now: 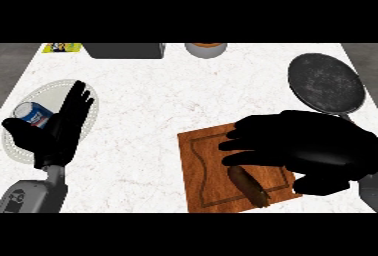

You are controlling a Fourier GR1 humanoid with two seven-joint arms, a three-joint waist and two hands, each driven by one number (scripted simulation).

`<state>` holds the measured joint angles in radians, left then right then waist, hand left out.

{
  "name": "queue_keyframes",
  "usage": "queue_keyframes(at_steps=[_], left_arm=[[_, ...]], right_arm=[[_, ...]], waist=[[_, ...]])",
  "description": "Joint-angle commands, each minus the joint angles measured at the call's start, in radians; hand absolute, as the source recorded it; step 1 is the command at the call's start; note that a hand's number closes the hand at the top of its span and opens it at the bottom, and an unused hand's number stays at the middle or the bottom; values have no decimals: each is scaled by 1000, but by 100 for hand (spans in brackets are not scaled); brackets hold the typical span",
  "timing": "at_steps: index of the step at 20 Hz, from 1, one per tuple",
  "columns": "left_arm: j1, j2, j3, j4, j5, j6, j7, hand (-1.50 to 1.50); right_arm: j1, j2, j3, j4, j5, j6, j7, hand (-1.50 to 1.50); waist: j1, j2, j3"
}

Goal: Pick the sweet potato from the cutting board and place it in the pan

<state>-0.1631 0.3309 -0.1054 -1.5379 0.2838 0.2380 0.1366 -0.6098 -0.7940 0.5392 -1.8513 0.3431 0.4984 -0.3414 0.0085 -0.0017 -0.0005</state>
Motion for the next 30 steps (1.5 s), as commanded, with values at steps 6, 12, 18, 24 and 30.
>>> queue_keyframes(at_steps=[6,12,18,24,30], left_arm=[[4,1,18,-1,-1,-19,13,0],[27,4,28,-19,3,-26,24,0],[17,6,66,3,8,-59,13,0],[-36,-5,75,4,-13,-51,41,0],[-23,25,128,-20,28,-96,86,0]], right_arm=[[-126,128,257,-63,333,125,221,-150],[-152,152,408,-51,441,331,348,-150],[-101,173,463,-92,540,448,385,-150],[-123,150,545,-134,698,444,366,-150],[-6,197,630,-250,846,471,489,-150]], waist=[[2,1,-1],[-3,-2,-1],[-8,1,0],[-5,2,0],[-10,0,0]])
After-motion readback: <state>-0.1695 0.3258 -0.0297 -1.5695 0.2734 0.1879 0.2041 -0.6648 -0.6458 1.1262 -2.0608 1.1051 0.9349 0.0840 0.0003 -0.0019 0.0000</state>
